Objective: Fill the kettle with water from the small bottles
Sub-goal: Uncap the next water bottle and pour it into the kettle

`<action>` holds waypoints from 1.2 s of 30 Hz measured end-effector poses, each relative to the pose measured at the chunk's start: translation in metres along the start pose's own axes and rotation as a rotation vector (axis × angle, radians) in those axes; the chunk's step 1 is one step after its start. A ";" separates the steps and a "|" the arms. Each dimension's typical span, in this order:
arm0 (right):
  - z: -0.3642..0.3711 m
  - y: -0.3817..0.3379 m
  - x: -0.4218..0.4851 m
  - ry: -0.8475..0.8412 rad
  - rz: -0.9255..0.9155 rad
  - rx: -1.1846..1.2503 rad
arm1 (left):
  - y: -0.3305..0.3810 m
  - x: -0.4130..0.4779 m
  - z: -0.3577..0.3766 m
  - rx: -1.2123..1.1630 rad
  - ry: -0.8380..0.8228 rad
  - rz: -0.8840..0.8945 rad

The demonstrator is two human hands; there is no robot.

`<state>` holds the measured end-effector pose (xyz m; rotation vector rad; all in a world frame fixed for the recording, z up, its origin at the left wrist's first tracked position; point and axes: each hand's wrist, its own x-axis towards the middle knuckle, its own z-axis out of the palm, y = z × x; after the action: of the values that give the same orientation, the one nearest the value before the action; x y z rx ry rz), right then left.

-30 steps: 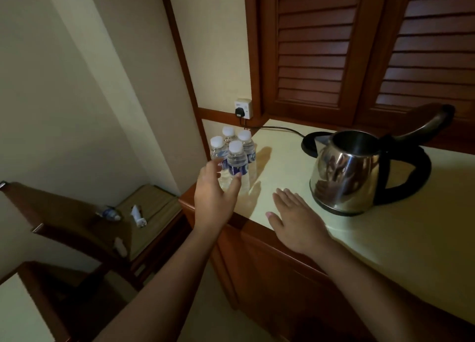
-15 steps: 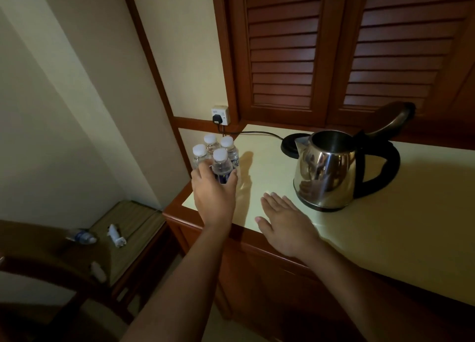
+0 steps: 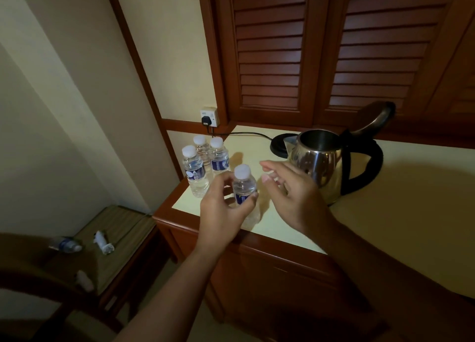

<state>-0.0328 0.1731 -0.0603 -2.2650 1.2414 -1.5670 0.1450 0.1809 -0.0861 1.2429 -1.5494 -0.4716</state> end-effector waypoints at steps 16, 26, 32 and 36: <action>-0.042 -0.014 0.042 -0.409 0.076 -0.445 | 0.002 -0.026 0.034 -0.236 -0.291 -0.186; -0.041 -0.009 0.049 -0.509 -0.082 -0.433 | -0.003 -0.024 0.039 -0.337 -0.303 -0.278; -0.049 -0.007 0.052 -0.598 -0.141 -0.450 | -0.012 -0.014 0.039 -0.310 -0.391 -0.249; -0.056 -0.002 0.057 -0.679 -0.213 -0.404 | -0.015 -0.006 0.038 -0.328 -0.510 -0.231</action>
<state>-0.0707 0.1547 0.0071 -2.8833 1.2030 -0.4854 0.1175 0.1698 -0.1152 1.0947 -1.6573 -1.2179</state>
